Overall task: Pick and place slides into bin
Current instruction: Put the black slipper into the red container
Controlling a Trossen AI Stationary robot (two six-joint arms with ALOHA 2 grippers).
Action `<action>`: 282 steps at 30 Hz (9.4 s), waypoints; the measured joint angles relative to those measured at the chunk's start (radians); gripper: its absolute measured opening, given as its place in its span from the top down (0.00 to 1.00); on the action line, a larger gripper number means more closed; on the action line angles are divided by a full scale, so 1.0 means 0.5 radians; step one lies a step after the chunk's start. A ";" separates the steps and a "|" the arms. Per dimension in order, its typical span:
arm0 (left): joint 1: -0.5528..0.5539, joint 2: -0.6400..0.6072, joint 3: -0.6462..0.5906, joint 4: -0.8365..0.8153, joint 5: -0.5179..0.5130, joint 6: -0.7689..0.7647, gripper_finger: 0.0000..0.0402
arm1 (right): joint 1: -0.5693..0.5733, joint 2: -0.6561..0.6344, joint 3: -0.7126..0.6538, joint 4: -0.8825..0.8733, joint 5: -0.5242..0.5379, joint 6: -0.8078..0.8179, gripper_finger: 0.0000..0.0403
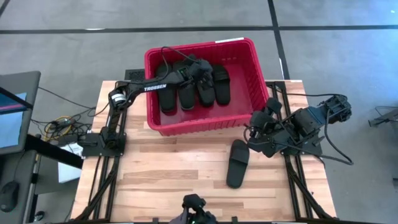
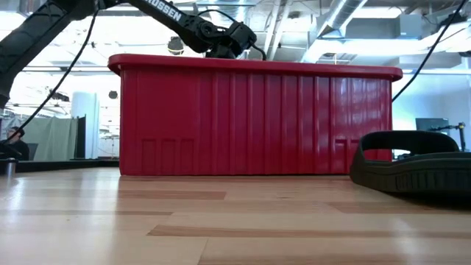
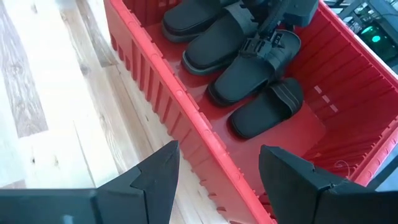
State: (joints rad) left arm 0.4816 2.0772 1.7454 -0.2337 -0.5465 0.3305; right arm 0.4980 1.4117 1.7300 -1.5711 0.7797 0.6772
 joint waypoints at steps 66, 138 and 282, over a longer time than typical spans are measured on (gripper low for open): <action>-1.775 -1.149 -0.148 -1.137 0.297 -1.022 0.52 | 0.715 0.000 -0.765 0.711 -0.145 0.218 0.49; -1.922 -1.159 -1.711 -1.698 -0.933 -2.676 0.52 | 0.478 0.661 -1.206 1.107 -0.257 0.553 0.49; -2.427 -2.038 -0.959 -1.915 -2.051 -2.362 0.52 | -1.586 0.191 0.753 0.238 -0.626 -2.145 1.00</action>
State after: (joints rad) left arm -0.7319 1.0583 1.2659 -1.1911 -1.5720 -0.8506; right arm -0.2948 1.5074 2.1063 -1.4521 0.4667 -0.3951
